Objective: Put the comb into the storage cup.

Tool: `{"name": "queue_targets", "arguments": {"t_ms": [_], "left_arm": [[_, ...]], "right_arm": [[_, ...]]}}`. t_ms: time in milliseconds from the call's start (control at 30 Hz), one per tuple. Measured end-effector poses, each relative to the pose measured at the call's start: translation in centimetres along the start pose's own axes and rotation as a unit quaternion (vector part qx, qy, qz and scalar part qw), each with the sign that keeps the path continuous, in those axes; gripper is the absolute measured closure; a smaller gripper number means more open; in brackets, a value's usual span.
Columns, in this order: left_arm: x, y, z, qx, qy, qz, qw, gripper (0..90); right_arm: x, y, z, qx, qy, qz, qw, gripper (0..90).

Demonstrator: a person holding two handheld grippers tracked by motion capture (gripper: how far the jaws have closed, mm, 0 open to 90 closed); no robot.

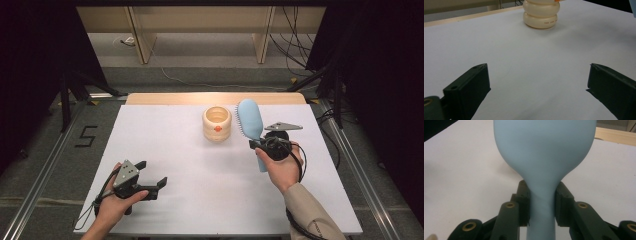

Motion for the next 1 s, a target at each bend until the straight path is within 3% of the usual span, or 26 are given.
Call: {"name": "queue_targets", "arguments": {"t_ms": [367,1000], "left_arm": [[-0.5,-0.1,0.2,-0.003,-0.002,-0.003,1.0,3.7],[-3.1,-1.3,1.3,0.005,-0.016,-0.035,0.9993,4.3]], "right_arm": [[1.1,-0.2,0.2,-0.006,0.008,0.01,0.9999,70.3],[2.8,-0.6,0.4,-0.014,0.015,0.023,0.9995,70.2]]}}
Point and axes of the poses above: each handheld gripper's, and its own axes: y roughly backward along the jaws, z roughly out of its top, x roughly to its left, the point moved 3 cm from there along -y, roughly forward along the jaws, and after that the axes turned 3 degrees about z, right-handed, at the moved point
